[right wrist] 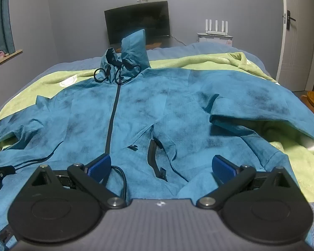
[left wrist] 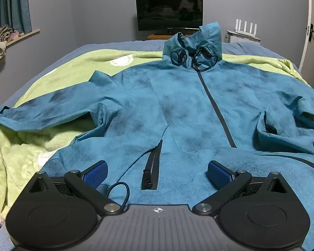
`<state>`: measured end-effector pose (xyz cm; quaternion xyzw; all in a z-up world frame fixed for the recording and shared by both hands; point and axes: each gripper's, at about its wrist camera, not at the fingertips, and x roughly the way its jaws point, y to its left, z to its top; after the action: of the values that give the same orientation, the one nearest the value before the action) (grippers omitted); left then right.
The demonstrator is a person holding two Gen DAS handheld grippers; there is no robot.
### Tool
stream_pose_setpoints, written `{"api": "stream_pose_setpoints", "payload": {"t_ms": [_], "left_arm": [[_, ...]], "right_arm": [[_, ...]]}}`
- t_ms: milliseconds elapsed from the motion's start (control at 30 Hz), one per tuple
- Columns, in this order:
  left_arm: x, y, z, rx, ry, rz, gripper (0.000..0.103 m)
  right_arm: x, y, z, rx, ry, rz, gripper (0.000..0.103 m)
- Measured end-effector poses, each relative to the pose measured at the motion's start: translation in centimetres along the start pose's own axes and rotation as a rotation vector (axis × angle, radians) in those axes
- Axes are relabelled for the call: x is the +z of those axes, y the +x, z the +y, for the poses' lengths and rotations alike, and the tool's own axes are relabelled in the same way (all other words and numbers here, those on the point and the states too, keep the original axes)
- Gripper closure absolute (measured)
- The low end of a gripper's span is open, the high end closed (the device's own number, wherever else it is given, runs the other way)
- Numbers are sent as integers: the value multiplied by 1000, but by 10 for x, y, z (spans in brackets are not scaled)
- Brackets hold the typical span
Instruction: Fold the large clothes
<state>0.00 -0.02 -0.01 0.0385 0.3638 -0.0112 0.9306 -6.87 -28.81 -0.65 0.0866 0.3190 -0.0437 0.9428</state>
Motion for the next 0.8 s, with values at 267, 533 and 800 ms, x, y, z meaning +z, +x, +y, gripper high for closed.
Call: {"api": "stream_pose_setpoints", "payload": {"t_ms": [267,533,800], "left_arm": [[0,0,0,-1,0,-2,0],[1,0,0,-4,-2,1,0],[0,0,0,-1,-1,-2,0]], "right_arm": [[-1,-2,0,-2,-3,1,0],[0,-1,1,-2,-4,2,0],[-1,-1,1,-3,-4,2,0]]}}
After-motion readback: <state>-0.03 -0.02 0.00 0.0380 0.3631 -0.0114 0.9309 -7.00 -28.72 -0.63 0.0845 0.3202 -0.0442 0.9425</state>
